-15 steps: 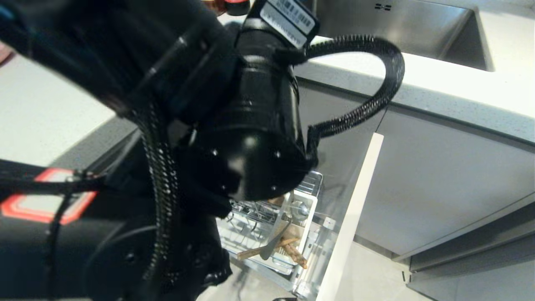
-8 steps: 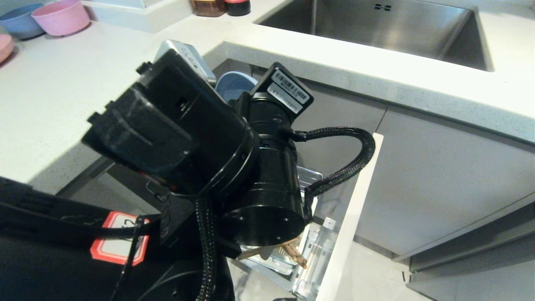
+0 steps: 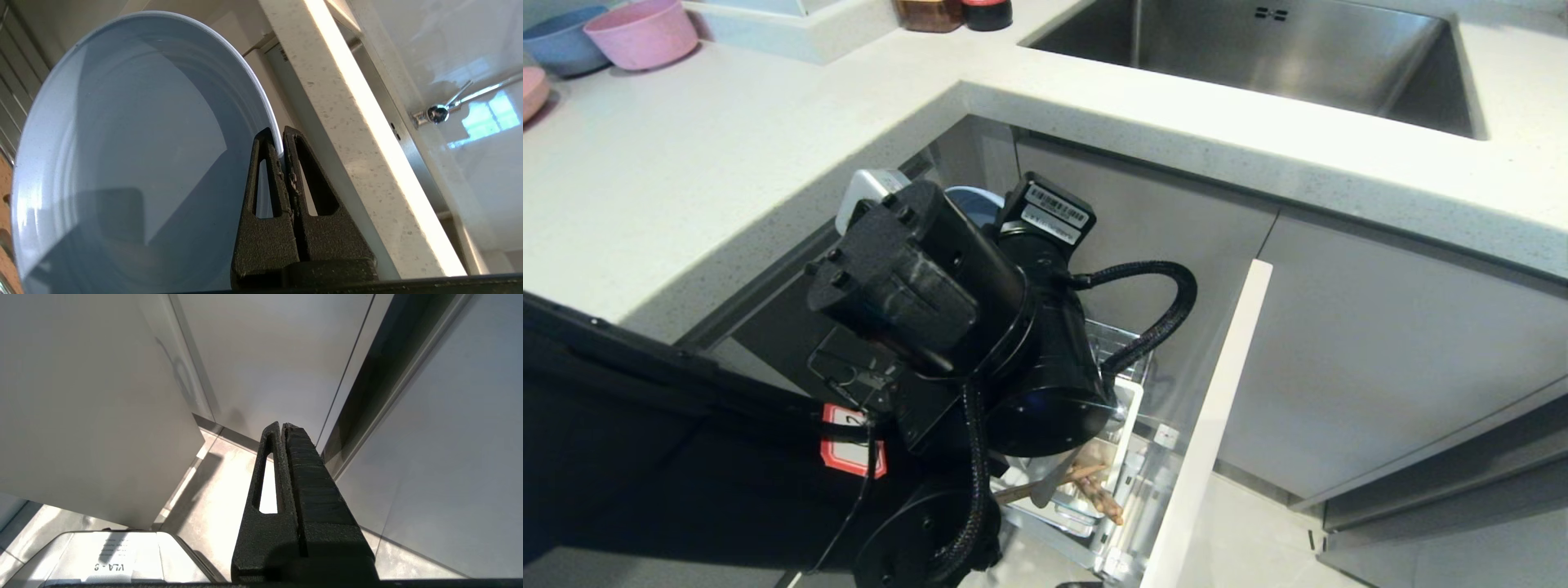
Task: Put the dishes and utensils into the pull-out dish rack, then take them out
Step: Pick up the plate and place it in the cupboard
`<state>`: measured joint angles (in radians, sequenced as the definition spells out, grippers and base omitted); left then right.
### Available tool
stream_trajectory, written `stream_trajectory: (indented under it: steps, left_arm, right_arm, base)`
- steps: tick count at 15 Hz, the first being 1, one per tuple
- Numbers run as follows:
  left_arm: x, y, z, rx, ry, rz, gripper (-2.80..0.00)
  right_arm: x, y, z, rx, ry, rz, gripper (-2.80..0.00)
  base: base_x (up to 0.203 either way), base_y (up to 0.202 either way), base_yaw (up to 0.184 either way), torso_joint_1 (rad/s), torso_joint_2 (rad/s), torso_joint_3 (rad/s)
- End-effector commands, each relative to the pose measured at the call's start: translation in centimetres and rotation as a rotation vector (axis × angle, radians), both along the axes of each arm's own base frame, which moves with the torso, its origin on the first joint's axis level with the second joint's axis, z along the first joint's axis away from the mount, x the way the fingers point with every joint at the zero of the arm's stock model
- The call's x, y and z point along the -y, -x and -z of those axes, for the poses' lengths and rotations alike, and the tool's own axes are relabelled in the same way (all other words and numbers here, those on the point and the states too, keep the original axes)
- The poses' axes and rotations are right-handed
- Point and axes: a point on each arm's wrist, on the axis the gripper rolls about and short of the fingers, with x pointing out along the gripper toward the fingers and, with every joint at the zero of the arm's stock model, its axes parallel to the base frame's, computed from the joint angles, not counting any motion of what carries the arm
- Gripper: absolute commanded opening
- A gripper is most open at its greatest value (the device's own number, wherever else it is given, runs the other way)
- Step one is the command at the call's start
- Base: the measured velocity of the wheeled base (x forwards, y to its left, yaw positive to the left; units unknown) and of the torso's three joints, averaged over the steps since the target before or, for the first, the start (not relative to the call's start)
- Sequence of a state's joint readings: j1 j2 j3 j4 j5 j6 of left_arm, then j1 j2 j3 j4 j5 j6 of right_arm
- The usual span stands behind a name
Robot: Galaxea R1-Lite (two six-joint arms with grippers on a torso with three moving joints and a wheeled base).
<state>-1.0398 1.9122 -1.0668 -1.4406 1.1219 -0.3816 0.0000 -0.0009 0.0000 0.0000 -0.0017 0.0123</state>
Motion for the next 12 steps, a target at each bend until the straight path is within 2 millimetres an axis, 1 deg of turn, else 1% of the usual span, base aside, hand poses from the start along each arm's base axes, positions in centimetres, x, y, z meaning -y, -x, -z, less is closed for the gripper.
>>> stream_trajectory:
  steps: [1, 4, 6, 9, 12]
  left_arm:
    - [-0.2, -0.7, 0.9, -0.014, 0.005, -0.021, -2.8]
    - [0.0, -1.1, 1.7, -0.022, 0.084, -0.033, -2.8]
    - [-0.1, -1.1, 2.3, -0.031, 0.094, -0.028, -2.8]
    - [-0.1, -1.3, 2.8, -0.055, 0.094, -0.075, -2.8]
    - [-0.3, -1.6, 2.7, -0.056, 0.114, -0.1, -2.8]
  right_arm:
    - [0.0, 0.0, 0.0, -0.001, 0.0, 0.0, -2.8]
    - [0.0, 0.0, 0.0, -0.002, 0.0, 0.0, -2.8]
    - [0.0, 0.0, 0.0, -0.001, 0.0, 0.0, -2.8]
    - [0.0, 0.0, 0.0, -0.002, 0.0, 0.0, -2.8]
    - [0.0, 0.0, 0.0, -0.002, 0.0, 0.0, -2.8]
  base:
    - [0.0, 0.0, 0.0, 0.0, 0.0, 0.0]
    - [0.0, 0.0, 0.0, 0.0, 0.0, 0.0]
    - [0.0, 0.0, 0.0, 0.0, 0.0, 0.0]
    - [0.0, 0.0, 0.0, 0.0, 0.0, 0.0]
    - [0.0, 0.0, 0.0, 0.0, 0.0, 0.0]
